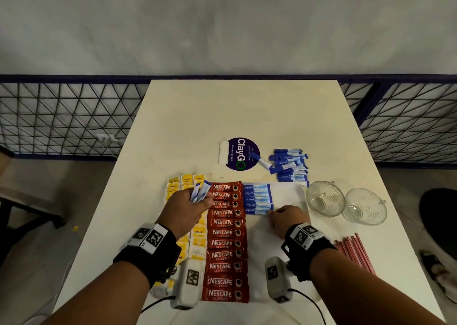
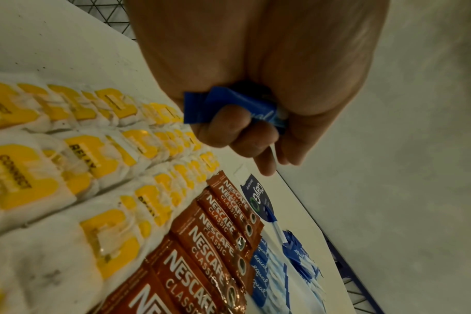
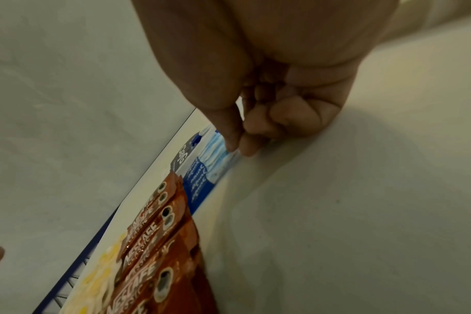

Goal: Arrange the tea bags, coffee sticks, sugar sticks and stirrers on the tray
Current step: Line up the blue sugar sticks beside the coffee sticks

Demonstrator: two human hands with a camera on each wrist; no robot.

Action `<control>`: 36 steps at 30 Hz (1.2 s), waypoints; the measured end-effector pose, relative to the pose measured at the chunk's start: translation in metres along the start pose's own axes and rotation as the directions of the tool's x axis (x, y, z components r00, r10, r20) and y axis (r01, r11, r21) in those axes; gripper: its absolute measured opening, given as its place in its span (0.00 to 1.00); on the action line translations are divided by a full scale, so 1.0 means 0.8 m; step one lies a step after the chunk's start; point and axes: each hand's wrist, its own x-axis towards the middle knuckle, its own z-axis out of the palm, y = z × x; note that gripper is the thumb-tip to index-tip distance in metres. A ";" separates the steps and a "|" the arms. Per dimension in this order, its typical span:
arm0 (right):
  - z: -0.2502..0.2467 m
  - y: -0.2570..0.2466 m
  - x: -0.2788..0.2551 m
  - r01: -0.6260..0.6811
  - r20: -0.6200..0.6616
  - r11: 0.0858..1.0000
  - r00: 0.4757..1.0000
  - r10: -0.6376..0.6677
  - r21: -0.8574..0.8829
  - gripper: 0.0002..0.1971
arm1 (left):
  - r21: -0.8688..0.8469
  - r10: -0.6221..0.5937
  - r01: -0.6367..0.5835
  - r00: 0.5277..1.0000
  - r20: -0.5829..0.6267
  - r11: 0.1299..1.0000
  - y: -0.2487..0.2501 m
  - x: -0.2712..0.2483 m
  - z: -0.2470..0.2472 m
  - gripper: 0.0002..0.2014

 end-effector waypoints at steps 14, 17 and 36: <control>0.000 -0.001 0.004 0.001 -0.036 1.000 0.999 -0.002 -0.014 0.18 | 0.005 -0.004 0.004 1.000 -0.004 1.000 0.003 -0.002 0.000 0.02; -0.001 -0.001 0.002 0.015 -0.034 0.999 0.999 -0.016 -0.036 0.19 | -0.004 0.001 -0.001 1.000 -0.008 1.000 0.002 -0.002 0.002 0.01; -0.010 -0.049 -0.013 0.508 0.032 0.763 0.840 -0.542 -0.400 0.14 | -0.011 -0.029 0.029 0.999 -0.035 1.000 -0.007 -0.007 -0.005 0.02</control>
